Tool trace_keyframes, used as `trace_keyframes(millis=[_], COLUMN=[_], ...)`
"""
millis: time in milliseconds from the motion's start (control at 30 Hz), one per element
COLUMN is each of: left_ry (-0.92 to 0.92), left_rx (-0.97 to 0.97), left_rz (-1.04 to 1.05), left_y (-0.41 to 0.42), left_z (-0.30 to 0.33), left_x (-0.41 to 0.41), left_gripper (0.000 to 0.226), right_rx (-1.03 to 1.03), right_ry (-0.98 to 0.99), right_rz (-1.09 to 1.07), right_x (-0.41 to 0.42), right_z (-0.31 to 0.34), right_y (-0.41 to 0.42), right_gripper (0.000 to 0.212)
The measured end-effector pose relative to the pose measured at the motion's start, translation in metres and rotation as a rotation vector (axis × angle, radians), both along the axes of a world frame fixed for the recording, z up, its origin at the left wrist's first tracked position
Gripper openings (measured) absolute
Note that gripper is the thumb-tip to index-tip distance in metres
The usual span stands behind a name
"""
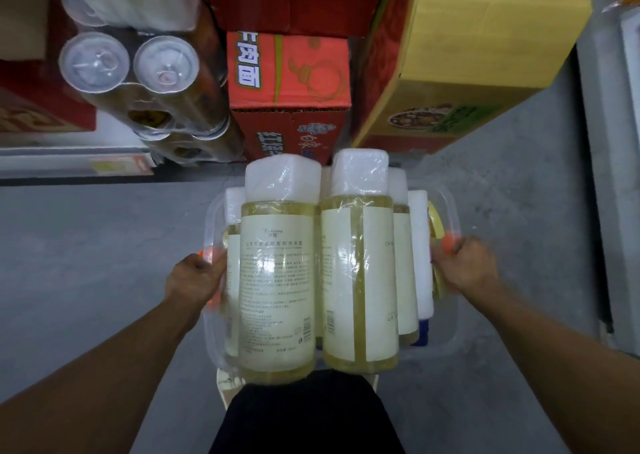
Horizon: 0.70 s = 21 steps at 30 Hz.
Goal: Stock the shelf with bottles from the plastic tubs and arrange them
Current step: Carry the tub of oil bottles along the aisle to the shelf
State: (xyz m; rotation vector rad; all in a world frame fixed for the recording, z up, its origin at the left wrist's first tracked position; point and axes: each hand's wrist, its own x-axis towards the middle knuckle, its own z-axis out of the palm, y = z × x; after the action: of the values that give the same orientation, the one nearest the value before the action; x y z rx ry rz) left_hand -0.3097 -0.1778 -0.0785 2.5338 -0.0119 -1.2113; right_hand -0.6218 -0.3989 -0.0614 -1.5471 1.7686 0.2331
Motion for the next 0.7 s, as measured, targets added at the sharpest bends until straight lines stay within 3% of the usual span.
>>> trace_keyframes(millis=[267,433,567,700], left_ry=[0.001,-0.025,-0.032,-0.096], left_rx=[-0.026,-0.115,-0.161,-0.141], left_rz=[0.113,0.236,0.312,0.376], left_y=[0.055,0.092,0.133,0.172], left_z=[0.073,0.13,0.171,0.205], left_x=[0.029,0.041,0.051,0.065], left_gripper=[0.053,0.042,0.058,0.059], right_rx=[0.02,0.005,-0.008,-0.037], right_ry=[0.034,0.067,0.096,0.107], right_rz=[0.107,0.221,0.329,0.43], right_x=[0.05,0.092,0.125,0.166], right_z=[0.058,0.109,0.144,0.176], right_y=[0.024,0.04,0.053,0.071], right_gripper=[0.034,0.033,0.035,0.039])
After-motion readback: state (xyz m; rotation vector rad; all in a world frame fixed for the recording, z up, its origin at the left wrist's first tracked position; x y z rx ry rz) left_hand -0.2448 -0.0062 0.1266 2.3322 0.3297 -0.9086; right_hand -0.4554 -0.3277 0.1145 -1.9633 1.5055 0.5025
